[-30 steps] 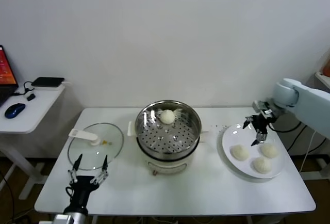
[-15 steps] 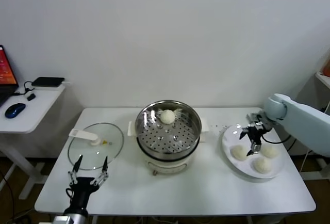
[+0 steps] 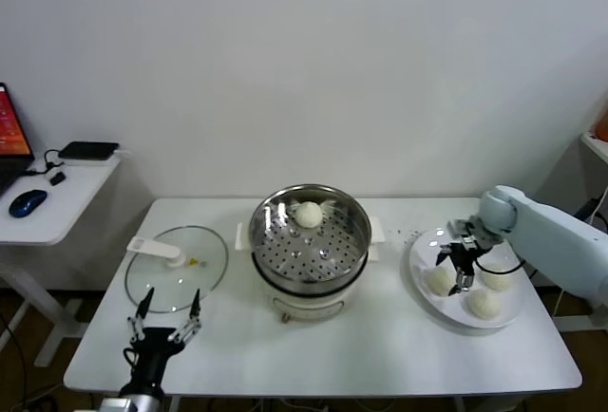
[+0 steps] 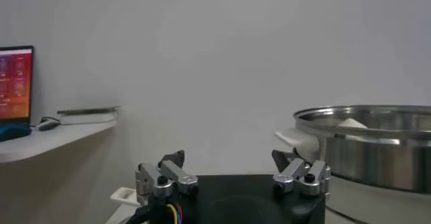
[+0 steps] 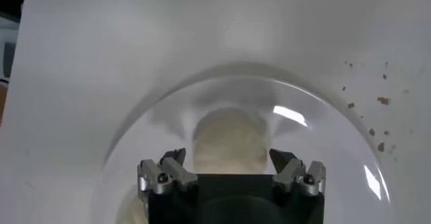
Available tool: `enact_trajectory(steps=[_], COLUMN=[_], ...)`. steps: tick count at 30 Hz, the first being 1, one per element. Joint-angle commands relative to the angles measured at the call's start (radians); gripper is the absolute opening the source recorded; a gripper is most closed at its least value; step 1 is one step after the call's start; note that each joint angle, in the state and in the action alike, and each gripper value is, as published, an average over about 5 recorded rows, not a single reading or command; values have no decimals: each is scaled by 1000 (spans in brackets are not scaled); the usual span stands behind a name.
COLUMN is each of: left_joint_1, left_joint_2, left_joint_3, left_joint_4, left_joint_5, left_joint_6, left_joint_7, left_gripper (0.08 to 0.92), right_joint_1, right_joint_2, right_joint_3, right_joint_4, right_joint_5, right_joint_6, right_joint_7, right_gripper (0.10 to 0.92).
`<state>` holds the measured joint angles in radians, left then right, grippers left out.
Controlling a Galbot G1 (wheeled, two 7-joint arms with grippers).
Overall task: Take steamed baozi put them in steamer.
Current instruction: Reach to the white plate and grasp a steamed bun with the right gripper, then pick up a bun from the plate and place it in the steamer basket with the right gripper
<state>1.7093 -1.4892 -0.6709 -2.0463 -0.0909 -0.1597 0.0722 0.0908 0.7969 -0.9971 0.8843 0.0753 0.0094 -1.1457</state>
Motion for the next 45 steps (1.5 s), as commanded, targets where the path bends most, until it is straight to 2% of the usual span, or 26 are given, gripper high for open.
enact_trajectory(steps=[1,7,22,28,35,45], left_joint_1=[0,3,2,0,-4,-12], left_joint_2=[-1,-1,0,-1,-2,-4], left_joint_3=[0,-1,-3,-4,-4,1], left_joint_4=[-4,-3,5,5,5,3], left_joint_5=[-3,-3,-3,-4,-3,0], left_joint_6=[2,0,-4,-4,-3,-3], left_joint_7=[0,-1,-2,-2,-3,-3], left_gripper=[823,823,823,823,823,823], right_joint_1=[-21,-26,-21,47,294,627], right_joint_2=[18,24,15,-5,-5,74], right_joint_3=[22,29,32,-14,-210,-461], right_joint_4=[-35,-41,-26,14,71,128], right_joint_5=[-29,-37,-27,36,182,621], right_joint_6=[13,12,5,-17,-54,-199], right_joint_7=[1,-3,-10,-11,-13,7], right_gripper=[823,819,695,672,670,670])
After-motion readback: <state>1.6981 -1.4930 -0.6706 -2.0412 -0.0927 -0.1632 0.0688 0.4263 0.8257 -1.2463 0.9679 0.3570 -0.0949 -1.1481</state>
